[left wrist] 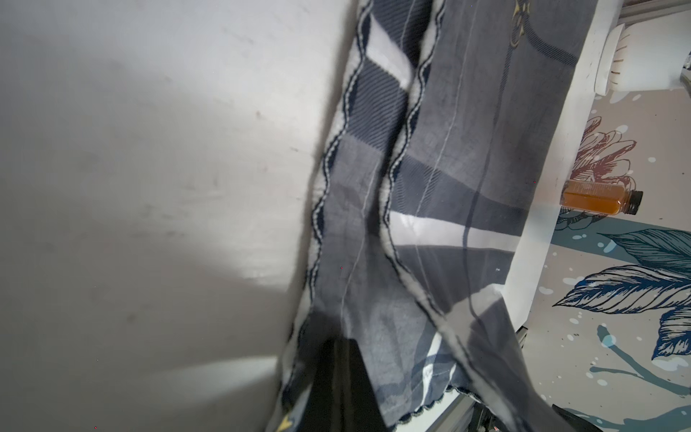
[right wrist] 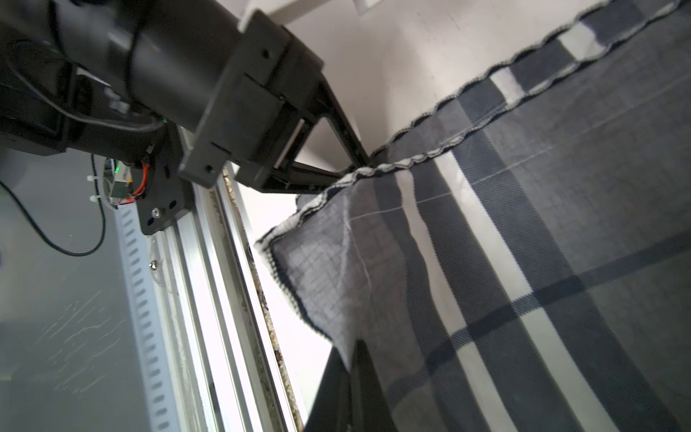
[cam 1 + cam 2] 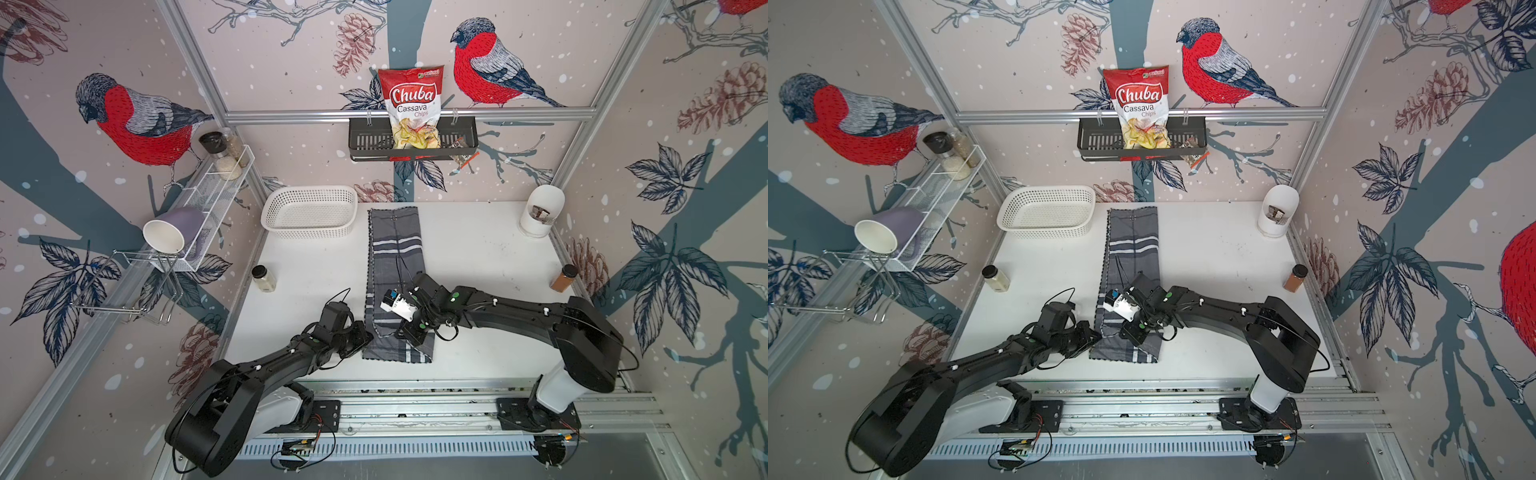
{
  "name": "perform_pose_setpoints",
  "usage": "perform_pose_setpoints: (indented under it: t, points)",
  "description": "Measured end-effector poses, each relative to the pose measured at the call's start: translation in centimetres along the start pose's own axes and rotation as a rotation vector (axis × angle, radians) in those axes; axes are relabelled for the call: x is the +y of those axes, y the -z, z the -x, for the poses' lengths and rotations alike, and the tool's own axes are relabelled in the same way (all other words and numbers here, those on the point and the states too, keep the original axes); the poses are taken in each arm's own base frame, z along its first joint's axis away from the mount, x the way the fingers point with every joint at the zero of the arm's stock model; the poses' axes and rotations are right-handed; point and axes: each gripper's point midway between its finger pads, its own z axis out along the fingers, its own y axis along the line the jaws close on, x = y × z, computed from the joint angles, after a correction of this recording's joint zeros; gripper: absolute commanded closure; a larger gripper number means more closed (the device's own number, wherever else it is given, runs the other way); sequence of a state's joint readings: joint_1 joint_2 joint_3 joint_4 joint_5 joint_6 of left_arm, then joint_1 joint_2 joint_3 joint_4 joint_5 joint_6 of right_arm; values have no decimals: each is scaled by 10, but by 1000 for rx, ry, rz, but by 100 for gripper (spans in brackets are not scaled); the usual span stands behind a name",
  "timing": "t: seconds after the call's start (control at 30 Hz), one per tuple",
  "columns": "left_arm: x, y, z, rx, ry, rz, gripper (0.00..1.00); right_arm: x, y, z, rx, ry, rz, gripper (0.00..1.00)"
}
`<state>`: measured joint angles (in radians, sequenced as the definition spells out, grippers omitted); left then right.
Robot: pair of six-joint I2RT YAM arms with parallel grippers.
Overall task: Roll up the pillowcase
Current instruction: Adjust the pillowcase at the center of the board.
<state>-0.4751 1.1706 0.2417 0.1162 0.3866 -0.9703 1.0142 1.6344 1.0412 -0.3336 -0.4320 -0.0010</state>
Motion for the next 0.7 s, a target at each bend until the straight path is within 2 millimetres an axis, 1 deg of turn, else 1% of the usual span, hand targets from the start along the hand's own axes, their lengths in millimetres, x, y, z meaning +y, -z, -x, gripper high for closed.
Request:
perform_pose_setpoints:
  t: [0.2,0.3,0.4,0.47,0.57,0.7]
  points:
    - [-1,1,1,-11,-5,-7,100,15,15,12,-104,23,41,100]
    - [-1,2,1,-15,-5,-7,100,21,15,15,-139,28,66,100]
    - [-1,1,1,-18,4,-8,100,26,7,13,-133,37,88,100]
    - [-1,2,1,-19,8,-9,100,31,-5,9,-113,47,103,100]
    - [0,2,1,-23,7,-10,100,36,-17,1,-81,53,115,100]
    - [1,4,2,-36,12,-4,100,36,-27,-4,-61,53,121,100]
